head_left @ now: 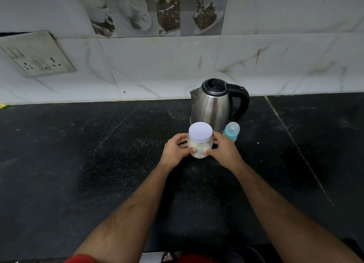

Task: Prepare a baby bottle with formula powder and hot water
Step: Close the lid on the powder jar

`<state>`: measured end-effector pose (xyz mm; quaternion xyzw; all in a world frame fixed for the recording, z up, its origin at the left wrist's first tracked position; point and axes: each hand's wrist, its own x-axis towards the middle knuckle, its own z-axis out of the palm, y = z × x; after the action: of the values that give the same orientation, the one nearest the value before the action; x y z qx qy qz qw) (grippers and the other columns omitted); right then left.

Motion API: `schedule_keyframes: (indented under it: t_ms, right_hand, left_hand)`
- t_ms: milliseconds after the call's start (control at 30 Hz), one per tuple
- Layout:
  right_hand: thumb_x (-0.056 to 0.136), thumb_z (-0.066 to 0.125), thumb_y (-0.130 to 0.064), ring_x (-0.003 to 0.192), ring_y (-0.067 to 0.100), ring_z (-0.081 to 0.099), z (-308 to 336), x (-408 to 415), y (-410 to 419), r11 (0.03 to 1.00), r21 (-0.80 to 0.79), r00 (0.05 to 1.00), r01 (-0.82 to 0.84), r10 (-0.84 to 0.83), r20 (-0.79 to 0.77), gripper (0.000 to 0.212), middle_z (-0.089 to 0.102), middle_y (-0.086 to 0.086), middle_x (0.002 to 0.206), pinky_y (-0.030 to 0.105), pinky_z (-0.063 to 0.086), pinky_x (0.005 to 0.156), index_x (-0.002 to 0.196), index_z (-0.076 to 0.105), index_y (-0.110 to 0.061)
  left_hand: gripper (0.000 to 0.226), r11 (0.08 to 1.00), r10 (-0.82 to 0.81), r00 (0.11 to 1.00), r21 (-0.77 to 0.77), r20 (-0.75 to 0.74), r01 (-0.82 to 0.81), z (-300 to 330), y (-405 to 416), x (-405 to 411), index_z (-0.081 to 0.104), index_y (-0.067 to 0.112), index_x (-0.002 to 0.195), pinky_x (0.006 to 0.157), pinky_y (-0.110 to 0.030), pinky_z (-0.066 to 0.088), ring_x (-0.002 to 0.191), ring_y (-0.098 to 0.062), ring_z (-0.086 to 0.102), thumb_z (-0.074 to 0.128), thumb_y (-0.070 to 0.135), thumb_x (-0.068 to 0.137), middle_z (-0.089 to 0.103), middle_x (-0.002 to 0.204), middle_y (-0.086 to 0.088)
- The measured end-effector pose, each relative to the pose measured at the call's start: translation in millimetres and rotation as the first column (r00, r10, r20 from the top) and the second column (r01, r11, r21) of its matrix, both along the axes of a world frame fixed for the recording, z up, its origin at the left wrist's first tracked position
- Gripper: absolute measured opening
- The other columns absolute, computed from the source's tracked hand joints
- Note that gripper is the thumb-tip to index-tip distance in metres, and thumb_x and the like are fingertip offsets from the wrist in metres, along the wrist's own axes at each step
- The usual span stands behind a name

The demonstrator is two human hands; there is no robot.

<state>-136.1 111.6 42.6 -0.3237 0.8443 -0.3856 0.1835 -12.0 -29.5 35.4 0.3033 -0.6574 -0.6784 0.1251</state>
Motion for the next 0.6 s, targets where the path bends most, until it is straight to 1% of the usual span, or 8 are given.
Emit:
schedule_keyframes:
  t_ms: [67, 133, 267, 300, 333, 467, 533, 600]
  right_hand:
    - [0.071, 0.083, -0.005, 0.117, 0.021, 0.061, -3.3, -1.2, -5.2, 0.999, 0.029, 0.999, 0.012, -0.011, -0.03, 0.074, 0.063, 0.006, 0.13, 0.041, 0.049, 0.101, 0.137, 0.052, -0.013]
    - [0.071, 0.082, -0.002, 0.119, 0.023, 0.06, -6.0, -1.5, -8.6, 0.999, 0.042, 0.999, 0.021, -0.019, -0.043, 0.072, 0.063, 0.006, 0.131, 0.043, 0.048, 0.103, 0.137, 0.052, -0.013]
    - [0.073, 0.081, 0.0, 0.124, 0.024, 0.058, -9.6, -2.7, -10.1, 0.998, 0.055, 0.999, 0.039, -0.037, -0.037, 0.076, 0.06, 0.007, 0.136, 0.045, 0.047, 0.105, 0.14, 0.049, -0.013]
    - [0.073, 0.081, 0.0, 0.125, 0.024, 0.057, -10.9, -3.1, -10.1, 0.997, 0.06, 0.999, 0.041, -0.039, -0.037, 0.077, 0.06, 0.007, 0.137, 0.045, 0.046, 0.106, 0.141, 0.048, -0.013]
    - [0.074, 0.081, 0.0, 0.126, 0.024, 0.056, -11.1, -2.9, -9.9, 0.997, 0.066, 0.998, 0.045, -0.043, -0.035, 0.077, 0.059, 0.007, 0.138, 0.045, 0.046, 0.107, 0.142, 0.047, -0.013]
    - [0.076, 0.079, 0.002, 0.128, 0.026, 0.054, -14.2, -4.0, -9.2, 0.995, 0.085, 0.999, 0.048, -0.048, -0.008, 0.078, 0.057, 0.009, 0.141, 0.046, 0.045, 0.108, 0.144, 0.045, -0.011]
    - [0.076, 0.078, 0.003, 0.128, 0.027, 0.055, -14.9, -5.1, -10.0, 0.995, 0.086, 0.999, 0.049, -0.05, 0.004, 0.078, 0.057, 0.01, 0.141, 0.047, 0.045, 0.107, 0.145, 0.044, -0.009]
    - [0.076, 0.077, 0.004, 0.127, 0.028, 0.055, -14.2, -5.5, -10.6, 0.994, 0.094, 0.999, 0.052, -0.053, 0.003, 0.078, 0.057, 0.01, 0.14, 0.047, 0.046, 0.107, 0.145, 0.044, -0.009]
  left_hand:
    - [0.06, 1.0, -0.002, 1.0, -0.02, 0.018, 0.002, -4.1, -2.6, -3.1, 0.058, 0.006, 0.129, 0.098, -0.042, 0.055, 0.115, -0.023, 0.066, 0.08, -0.005, 0.075, 0.065, 0.13, -0.01]
    - [0.06, 0.999, -0.007, 1.0, -0.039, 0.023, 0.008, -7.6, -4.3, -5.8, 0.056, 0.003, 0.13, 0.101, -0.042, 0.053, 0.116, -0.025, 0.065, 0.079, -0.007, 0.076, 0.064, 0.131, -0.012]
    - [0.058, 0.996, -0.018, 0.999, -0.084, 0.029, 0.02, -13.1, -4.2, -9.1, 0.056, 0.002, 0.131, 0.099, -0.03, 0.052, 0.116, -0.025, 0.065, 0.077, -0.008, 0.078, 0.063, 0.132, -0.014]
    - [0.057, 0.995, -0.025, 0.999, -0.093, 0.031, 0.028, -14.4, -3.9, -9.3, 0.056, 0.002, 0.131, 0.098, -0.029, 0.052, 0.116, -0.025, 0.065, 0.077, -0.007, 0.079, 0.063, 0.132, -0.013]
    - [0.057, 0.994, -0.031, 0.999, -0.103, 0.035, 0.035, -15.2, -3.5, -9.5, 0.057, 0.003, 0.131, 0.1, -0.031, 0.052, 0.115, -0.024, 0.066, 0.076, -0.007, 0.079, 0.063, 0.133, -0.013]
    - [0.056, 0.992, -0.057, 0.996, -0.113, 0.061, 0.064, -18.0, -3.2, -11.1, 0.057, 0.006, 0.134, 0.104, -0.043, 0.051, 0.114, -0.022, 0.067, 0.074, -0.004, 0.082, 0.063, 0.134, -0.01]
    - [0.056, 0.988, -0.07, 0.994, -0.135, 0.082, 0.081, -18.3, -5.4, -12.1, 0.056, 0.007, 0.136, 0.105, -0.045, 0.049, 0.116, -0.021, 0.065, 0.073, -0.002, 0.084, 0.062, 0.136, -0.007]
    - [0.057, 0.984, -0.087, 0.991, -0.147, 0.099, 0.101, -17.2, -7.4, -13.4, 0.055, 0.008, 0.137, 0.105, -0.044, 0.049, 0.118, -0.019, 0.064, 0.073, -0.001, 0.084, 0.062, 0.138, -0.007]
